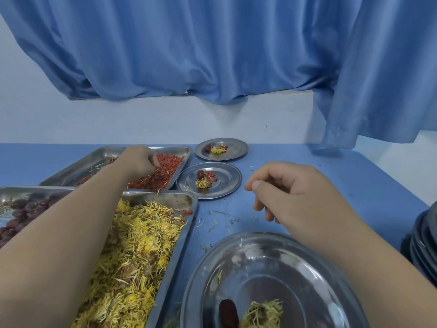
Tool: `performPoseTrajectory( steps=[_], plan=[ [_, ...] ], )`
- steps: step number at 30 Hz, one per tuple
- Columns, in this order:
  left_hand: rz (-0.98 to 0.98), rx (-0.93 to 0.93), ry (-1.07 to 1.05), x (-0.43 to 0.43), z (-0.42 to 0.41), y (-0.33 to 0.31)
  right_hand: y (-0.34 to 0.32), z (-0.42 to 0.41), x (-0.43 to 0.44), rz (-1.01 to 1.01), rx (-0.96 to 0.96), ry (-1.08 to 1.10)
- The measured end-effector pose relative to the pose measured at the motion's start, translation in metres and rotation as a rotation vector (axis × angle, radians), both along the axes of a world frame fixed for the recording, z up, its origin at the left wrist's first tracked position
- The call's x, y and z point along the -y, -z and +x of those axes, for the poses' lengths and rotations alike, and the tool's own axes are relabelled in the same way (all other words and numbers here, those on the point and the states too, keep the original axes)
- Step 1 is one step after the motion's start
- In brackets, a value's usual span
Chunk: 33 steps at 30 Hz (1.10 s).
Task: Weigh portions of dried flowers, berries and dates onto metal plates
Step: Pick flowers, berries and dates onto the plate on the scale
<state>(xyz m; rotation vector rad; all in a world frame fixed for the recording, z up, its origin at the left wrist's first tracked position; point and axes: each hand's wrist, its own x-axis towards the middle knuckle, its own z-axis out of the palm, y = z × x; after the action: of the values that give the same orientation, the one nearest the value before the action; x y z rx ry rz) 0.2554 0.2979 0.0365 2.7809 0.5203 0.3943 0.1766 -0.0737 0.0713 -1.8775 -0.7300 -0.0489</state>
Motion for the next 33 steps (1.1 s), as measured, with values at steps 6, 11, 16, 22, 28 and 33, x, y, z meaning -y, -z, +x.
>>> performPoseTrajectory(
  steps=[6, 11, 16, 22, 28, 33],
  plan=[
    [-0.033, 0.001, -0.005, 0.002, -0.005, -0.003, 0.0, 0.003, 0.001, -0.002, 0.02, 0.012],
    [-0.264, 0.079, -0.001, 0.006, -0.019, -0.014, 0.0, 0.004, 0.003, -0.001, 0.031, 0.019],
    [-0.582, 0.153, 0.166, 0.037, -0.047, -0.037, -0.011, -0.002, 0.008, 0.024, 0.062, 0.022],
    [-0.866, 0.108, 0.366, 0.11, -0.097, -0.061, -0.04, -0.028, 0.021, 0.164, 0.089, -0.009],
    [-0.922, 0.035, 0.52, 0.187, -0.144, -0.053, -0.041, -0.063, 0.045, 0.294, 0.069, -0.032],
    [-0.604, -0.082, 0.565, 0.225, -0.153, -0.036, 0.009, -0.082, 0.065, 0.063, 0.13, 0.14]
  ],
)
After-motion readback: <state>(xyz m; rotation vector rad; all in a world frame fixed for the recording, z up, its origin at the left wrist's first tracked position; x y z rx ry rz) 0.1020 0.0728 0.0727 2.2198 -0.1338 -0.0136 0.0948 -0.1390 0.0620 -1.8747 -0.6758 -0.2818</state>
